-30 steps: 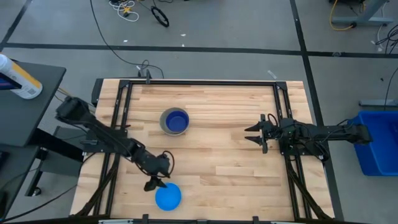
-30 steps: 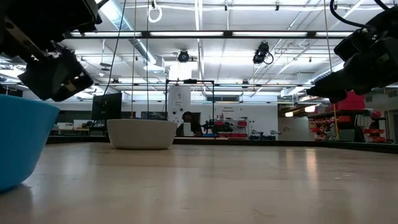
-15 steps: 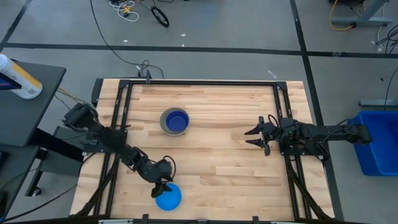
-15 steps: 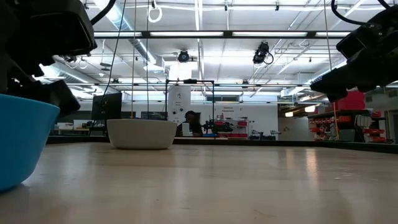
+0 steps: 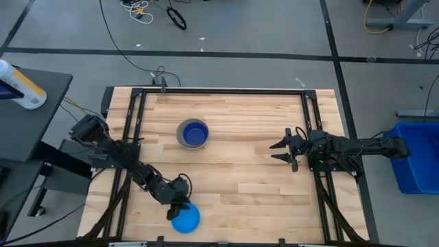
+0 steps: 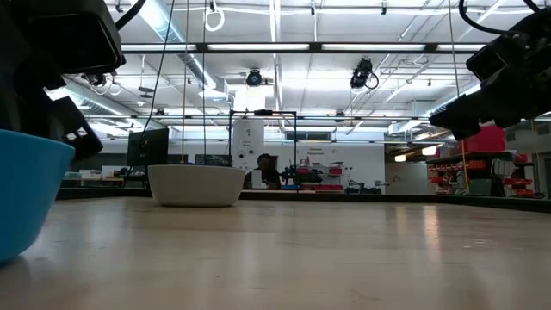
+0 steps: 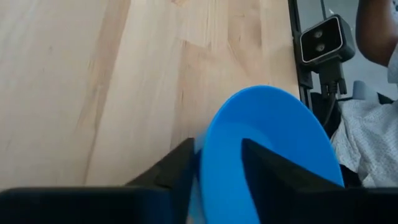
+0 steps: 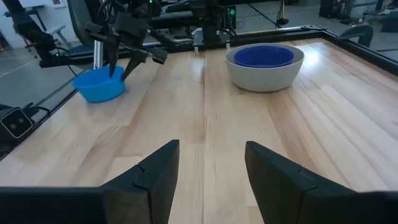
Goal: Nest bowls inside each other
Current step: Stack the light blue bowl on the dark blue bowl
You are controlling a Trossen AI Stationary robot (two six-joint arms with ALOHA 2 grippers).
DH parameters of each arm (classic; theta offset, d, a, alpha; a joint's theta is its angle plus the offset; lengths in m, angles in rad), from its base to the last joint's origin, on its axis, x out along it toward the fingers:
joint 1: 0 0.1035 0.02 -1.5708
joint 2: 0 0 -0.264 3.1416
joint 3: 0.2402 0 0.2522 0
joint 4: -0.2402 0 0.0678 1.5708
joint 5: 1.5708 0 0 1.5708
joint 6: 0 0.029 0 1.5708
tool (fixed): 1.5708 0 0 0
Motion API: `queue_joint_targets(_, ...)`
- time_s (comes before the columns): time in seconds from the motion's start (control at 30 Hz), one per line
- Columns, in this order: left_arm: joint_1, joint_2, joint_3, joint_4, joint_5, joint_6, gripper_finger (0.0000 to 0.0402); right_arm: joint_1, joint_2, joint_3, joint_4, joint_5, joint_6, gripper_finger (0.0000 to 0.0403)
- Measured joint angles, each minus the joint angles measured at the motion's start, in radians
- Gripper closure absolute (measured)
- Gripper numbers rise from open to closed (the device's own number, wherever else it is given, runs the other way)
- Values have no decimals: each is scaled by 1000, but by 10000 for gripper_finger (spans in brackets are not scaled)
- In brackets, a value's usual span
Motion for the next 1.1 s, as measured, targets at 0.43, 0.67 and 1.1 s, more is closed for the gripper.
queue_joint_targets(0.43,0,-1,0,12,-60,168,395,0,0,0,0,2,-8,214)
queue_joint_targets(0.67,30,-109,-1,40,-282,418,396,0,0,0,0,2,-8,208)
queue_joint_targets(1.1,410,-402,0,-190,-426,709,397,0,0,0,0,1,-8,216)
